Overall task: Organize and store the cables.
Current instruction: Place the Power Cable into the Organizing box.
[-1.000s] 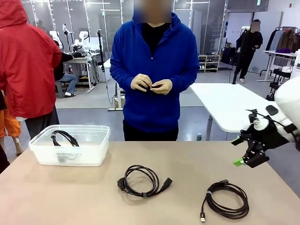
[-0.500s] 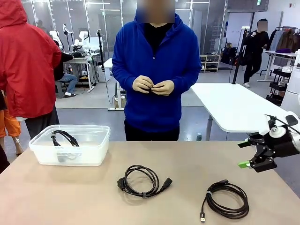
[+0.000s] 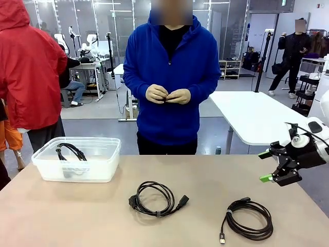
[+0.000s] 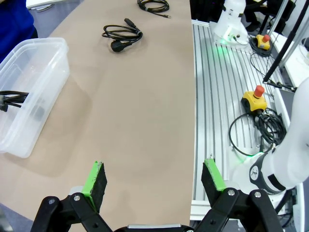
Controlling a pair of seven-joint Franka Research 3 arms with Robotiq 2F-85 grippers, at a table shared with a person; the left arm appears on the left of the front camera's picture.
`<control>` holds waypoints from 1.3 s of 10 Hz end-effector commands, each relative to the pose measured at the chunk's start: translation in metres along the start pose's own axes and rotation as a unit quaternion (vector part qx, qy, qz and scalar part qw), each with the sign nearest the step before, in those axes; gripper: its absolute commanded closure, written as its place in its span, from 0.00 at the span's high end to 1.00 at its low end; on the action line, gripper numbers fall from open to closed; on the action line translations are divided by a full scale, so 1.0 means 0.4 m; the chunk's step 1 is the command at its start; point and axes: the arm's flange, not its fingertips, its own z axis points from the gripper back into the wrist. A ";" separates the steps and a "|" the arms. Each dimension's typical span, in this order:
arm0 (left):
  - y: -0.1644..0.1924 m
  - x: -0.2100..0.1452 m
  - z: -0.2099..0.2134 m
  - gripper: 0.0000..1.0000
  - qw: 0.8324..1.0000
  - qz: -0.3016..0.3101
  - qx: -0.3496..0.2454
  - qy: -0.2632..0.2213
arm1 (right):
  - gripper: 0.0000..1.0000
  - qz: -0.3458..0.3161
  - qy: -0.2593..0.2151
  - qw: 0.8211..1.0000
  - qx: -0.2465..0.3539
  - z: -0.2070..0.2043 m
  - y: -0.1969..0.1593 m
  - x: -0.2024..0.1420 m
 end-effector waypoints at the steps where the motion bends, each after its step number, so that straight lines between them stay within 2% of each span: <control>1: -0.029 0.045 0.009 1.00 0.997 -0.064 0.005 -0.030 | 1.00 -0.004 -0.004 1.000 0.002 0.004 0.001 0.003; 3: -0.031 0.194 -0.068 1.00 0.987 -0.147 -0.061 0.019 | 1.00 -0.004 -0.004 1.000 0.002 0.004 0.001 0.003; 4: -0.019 0.268 -0.136 1.00 0.976 -0.177 -0.108 0.060 | 1.00 -0.004 -0.004 1.000 0.002 0.004 0.001 0.003; 5: -0.014 0.328 -0.209 1.00 0.959 -0.201 -0.157 0.122 | 1.00 -0.004 -0.004 1.000 0.002 0.004 0.001 0.003; 6: -0.006 0.374 -0.272 1.00 0.943 -0.221 -0.192 0.158 | 1.00 -0.004 -0.004 1.000 0.002 0.004 0.001 0.003; 8: -0.008 0.445 -0.361 1.00 0.922 -0.244 -0.223 0.200 | 1.00 -0.004 -0.004 1.000 0.002 0.004 0.001 0.003; 9: -0.012 0.469 -0.385 1.00 0.919 -0.242 -0.223 0.216 | 1.00 -0.001 0.000 1.000 0.002 0.003 0.001 -0.002; 10: -0.007 0.489 -0.411 1.00 0.920 -0.229 -0.209 0.237 | 1.00 0.022 -0.064 0.998 -0.003 0.077 -0.006 0.039; 11: 0.000 0.508 -0.435 1.00 0.920 -0.213 -0.194 0.265 | 1.00 0.015 -0.117 0.993 0.012 0.138 -0.007 0.017; 13: 0.008 0.535 -0.488 1.00 0.921 -0.195 -0.156 0.300 | 1.00 -0.009 -0.171 0.985 0.020 0.230 0.016 -0.113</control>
